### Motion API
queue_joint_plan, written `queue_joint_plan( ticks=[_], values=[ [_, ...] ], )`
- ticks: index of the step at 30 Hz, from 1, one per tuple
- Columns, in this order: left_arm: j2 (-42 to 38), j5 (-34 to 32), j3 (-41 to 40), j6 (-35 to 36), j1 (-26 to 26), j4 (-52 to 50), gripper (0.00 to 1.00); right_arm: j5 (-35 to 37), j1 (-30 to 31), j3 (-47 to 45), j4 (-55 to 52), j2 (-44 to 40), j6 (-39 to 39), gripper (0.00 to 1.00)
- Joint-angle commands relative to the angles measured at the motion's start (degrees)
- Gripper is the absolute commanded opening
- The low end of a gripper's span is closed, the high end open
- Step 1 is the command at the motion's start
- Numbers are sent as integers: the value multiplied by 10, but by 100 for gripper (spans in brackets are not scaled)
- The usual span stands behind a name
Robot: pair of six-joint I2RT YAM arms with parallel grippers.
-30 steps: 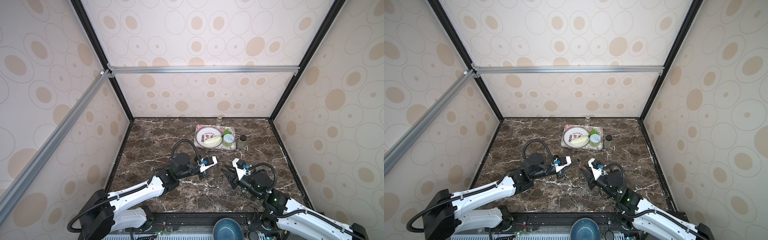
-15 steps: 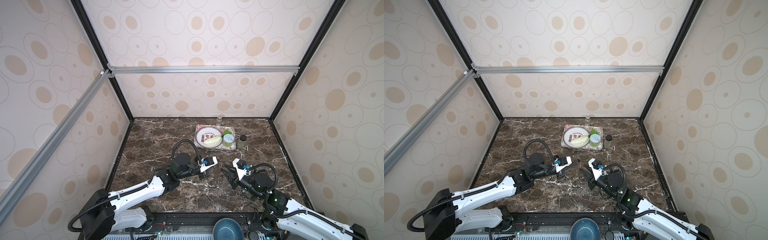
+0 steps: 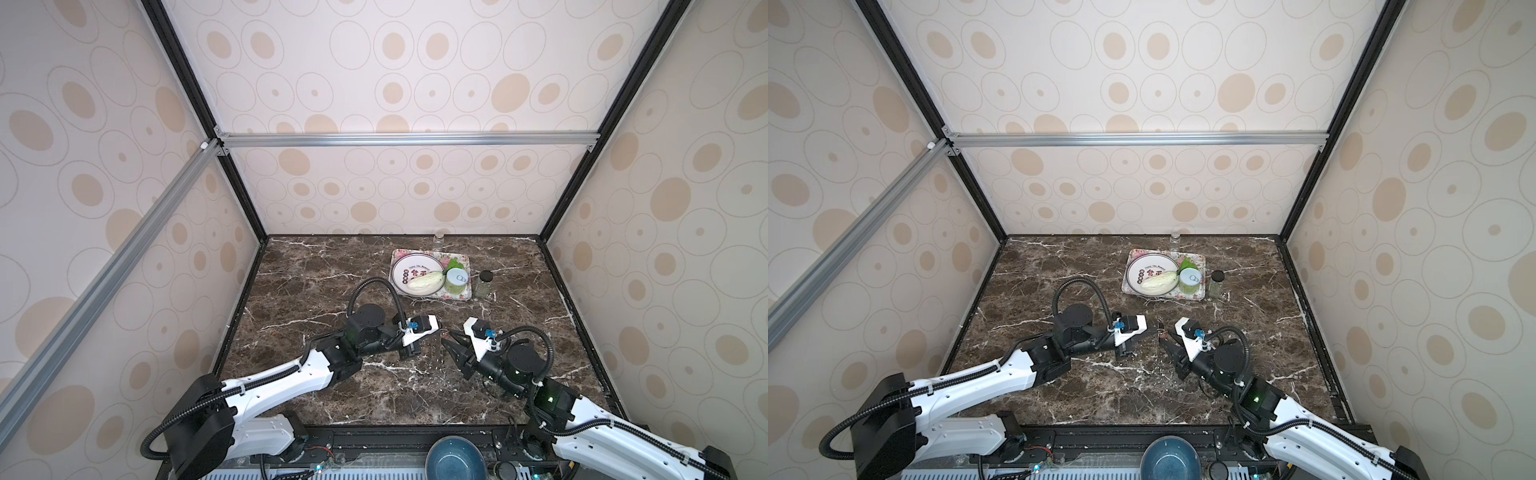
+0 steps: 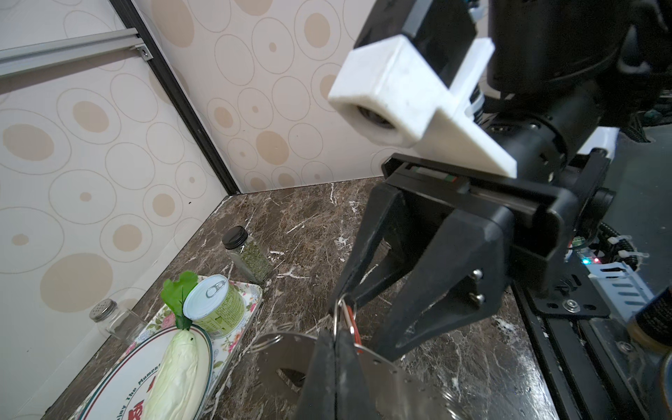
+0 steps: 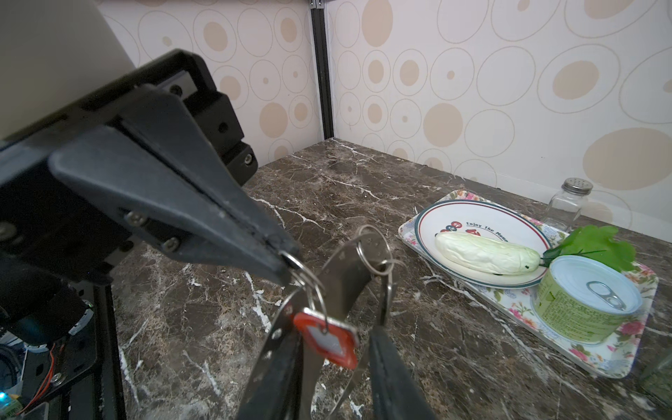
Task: Attach keys to a key ring
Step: Insert the key into the keyring.
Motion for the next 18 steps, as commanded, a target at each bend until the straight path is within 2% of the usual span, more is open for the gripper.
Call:
queue_joint_plan(
  ticks=[1, 10, 13, 18],
  values=[
    [2, -2, 33, 9, -4, 7, 0, -8, -2, 0, 12, 0, -8, 33],
    [-1, 7, 30, 11, -4, 9, 0, 8, -2, 1, 8, 2, -5, 39],
    [1, 12, 34, 13, -4, 5, 0, 10, -2, 3, 8, 5, -4, 46],
    [2, 21, 34, 14, -4, 2, 0, 15, -2, 5, 7, 7, -2, 45]
  ],
)
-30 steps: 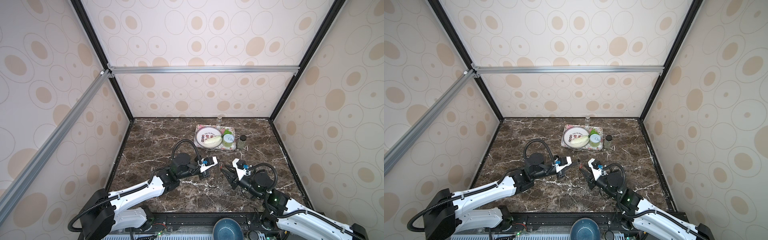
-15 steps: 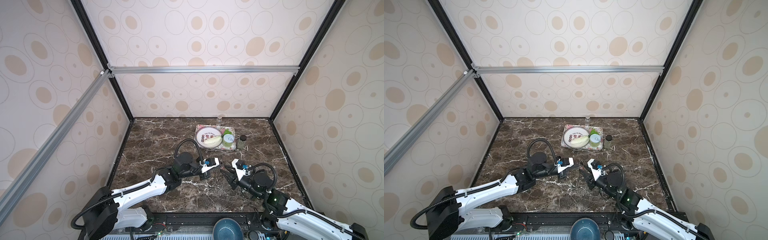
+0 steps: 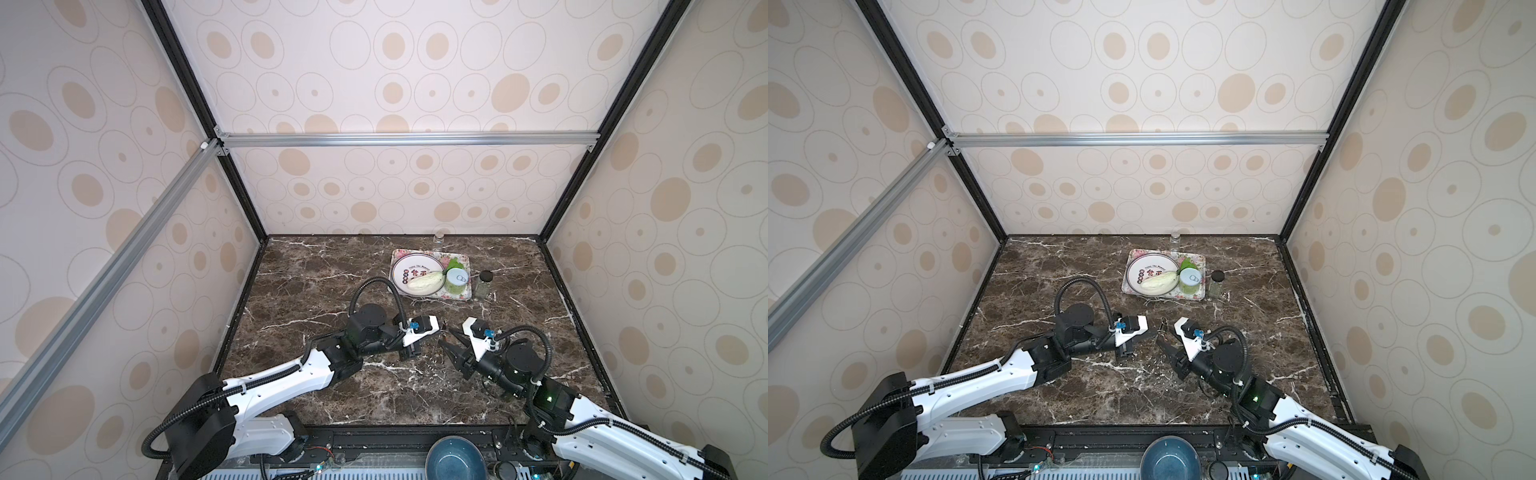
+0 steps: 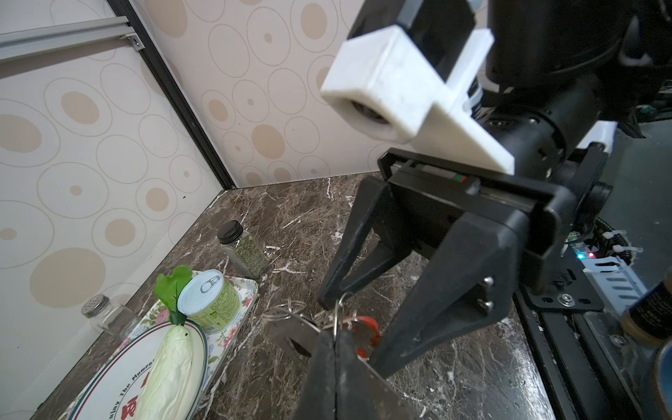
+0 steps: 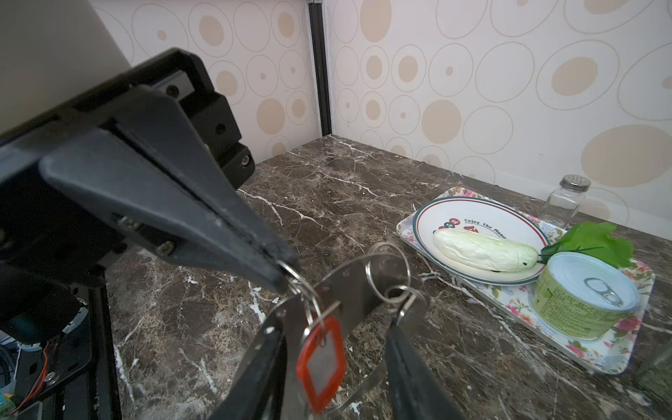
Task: Attach keys to a key ring
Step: Insert the key into the keyring.
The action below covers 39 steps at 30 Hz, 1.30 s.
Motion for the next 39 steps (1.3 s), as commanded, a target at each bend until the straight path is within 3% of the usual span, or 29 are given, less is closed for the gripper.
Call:
queue_joint_plan(
  ticks=[1, 22, 34, 38, 39],
  values=[
    [1, 20, 31, 15, -4, 12, 0, 11, -2, 5, 7, 0, 0, 44],
    [12, 45, 42, 26, -5, -5, 0, -6, -2, -6, 20, -15, -5, 34],
    [12, 45, 43, 29, -5, -7, 0, 0, -2, -19, 31, -34, -2, 15],
    [12, 46, 43, 29, -5, -8, 0, -2, -1, -20, 33, -36, -2, 16],
    [12, 46, 43, 29, -5, -7, 0, -4, -1, -19, 33, -35, -3, 20]
  ],
)
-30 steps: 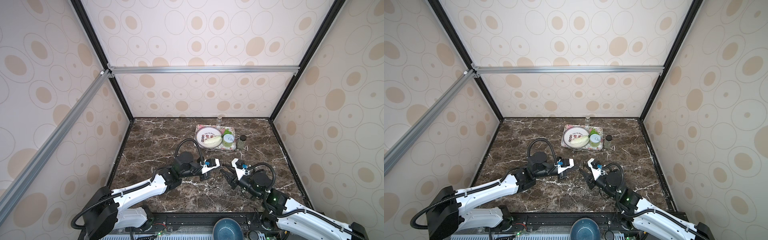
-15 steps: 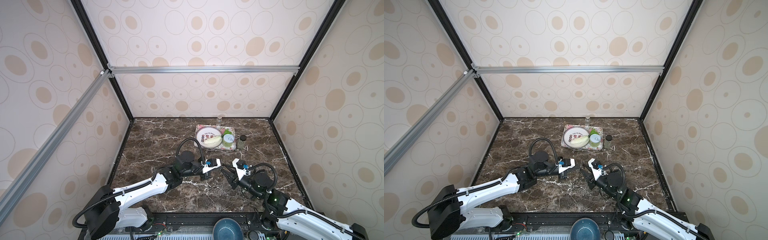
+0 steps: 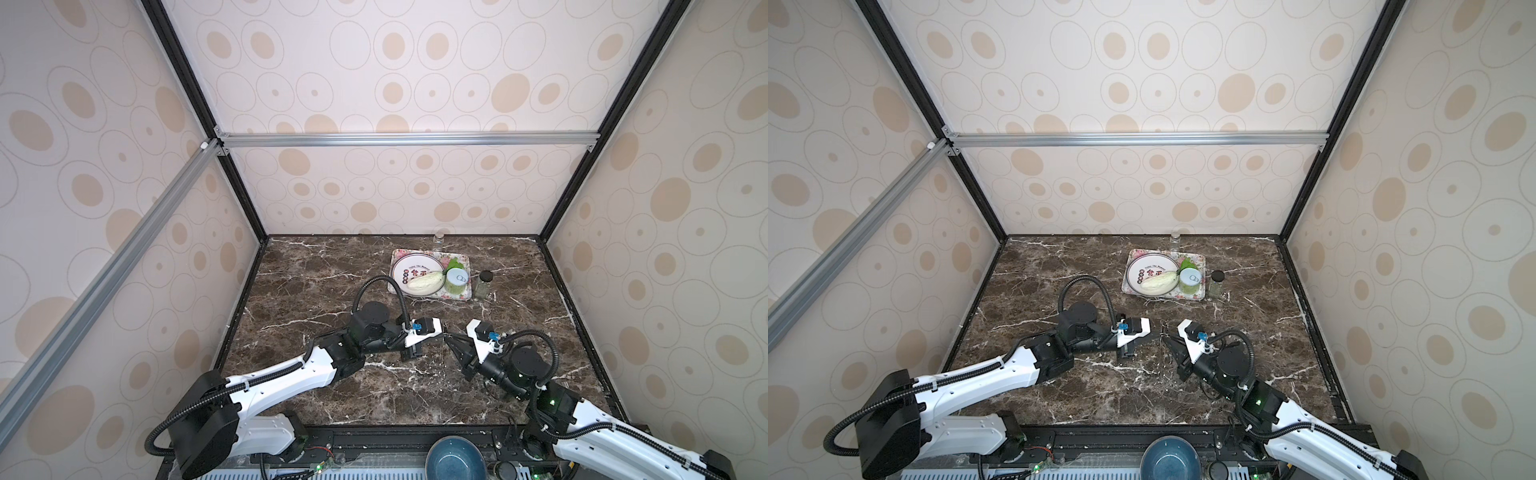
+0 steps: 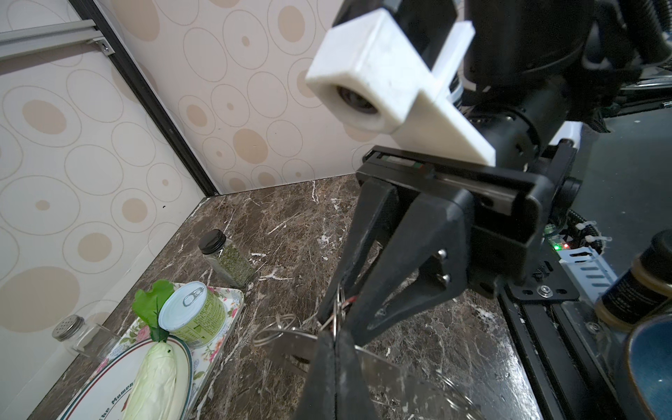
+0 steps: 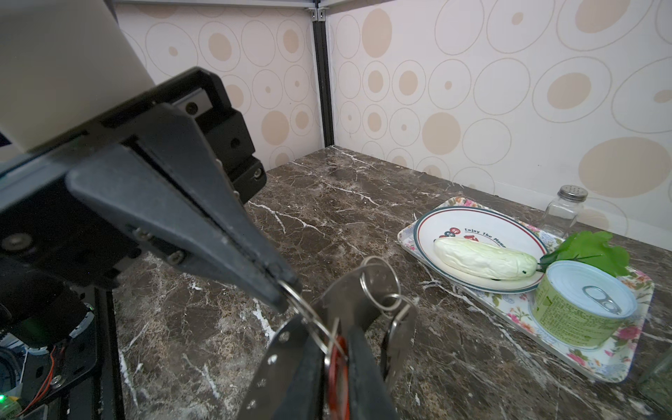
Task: Attach keys to a key ring
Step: Insert the key into the keyring.
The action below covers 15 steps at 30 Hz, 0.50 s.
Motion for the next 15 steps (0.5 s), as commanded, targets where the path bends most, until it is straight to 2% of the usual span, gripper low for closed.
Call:
queue_joint_plan(
  ticks=[1, 4, 8, 15],
  values=[
    [-1, 14, 29, 14, -5, 7, 0, -2, -1, -3, 22, -3, -2, 25],
    [0, 14, 29, 14, -4, 7, 0, -10, -2, -2, 24, 0, -3, 29],
    [-1, 14, 29, 14, -5, 6, 0, -13, -2, -3, 25, -3, -4, 24],
    [-1, 13, 29, 14, -5, 7, 0, -12, -2, -4, 25, -6, -4, 4]
  ],
)
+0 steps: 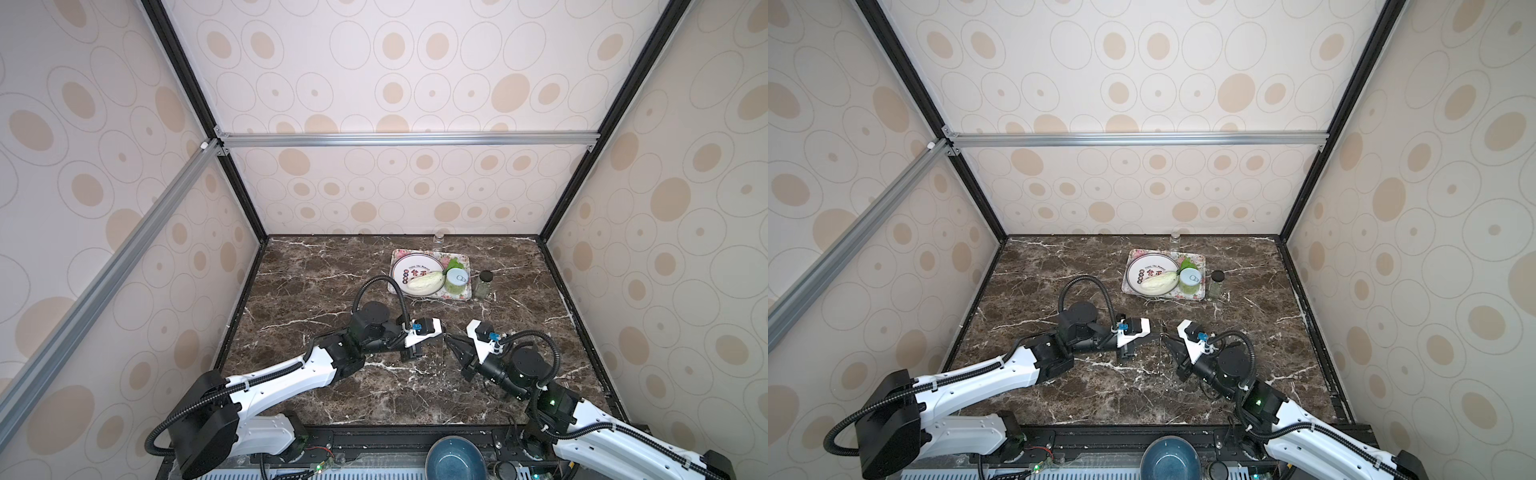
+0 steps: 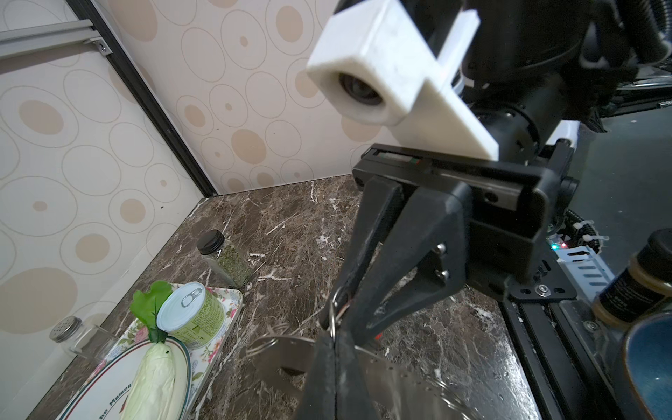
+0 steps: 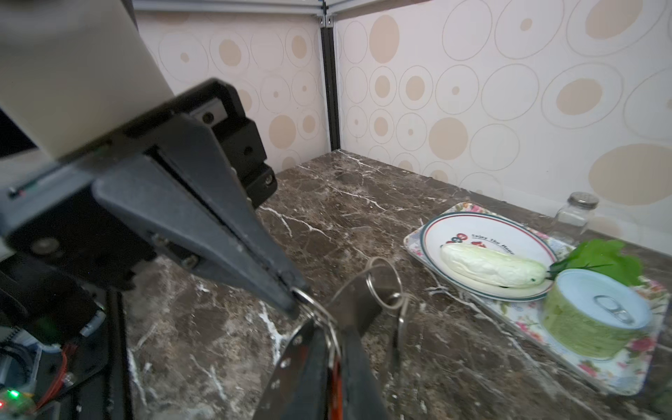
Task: Attach keys to a key ring
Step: Insert the key into the keyring.
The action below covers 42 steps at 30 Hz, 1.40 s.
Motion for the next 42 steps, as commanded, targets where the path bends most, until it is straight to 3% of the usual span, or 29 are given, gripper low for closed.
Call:
queue_joint_plan(
  ticks=[1, 8, 11, 15, 26, 42],
  values=[
    [-2, 8, 28, 14, -5, 10, 0, 2, -2, -4, 16, -5, 2, 1],
    [-33, -33, -24, 13, -5, 88, 0, 55, -2, -5, 8, -12, 16, 0],
    [-37, -55, -31, 13, -5, 96, 25, 69, -2, -5, 2, -18, 18, 0],
    [-29, -64, -25, 13, -5, 91, 38, 78, -2, 0, -9, -18, 18, 0],
    [48, -70, 57, 27, -5, -21, 37, 100, -2, 18, -35, 6, 21, 0],
    [40, -63, 50, 24, -5, -13, 40, 114, -2, 21, -42, 19, 25, 0]
  ],
)
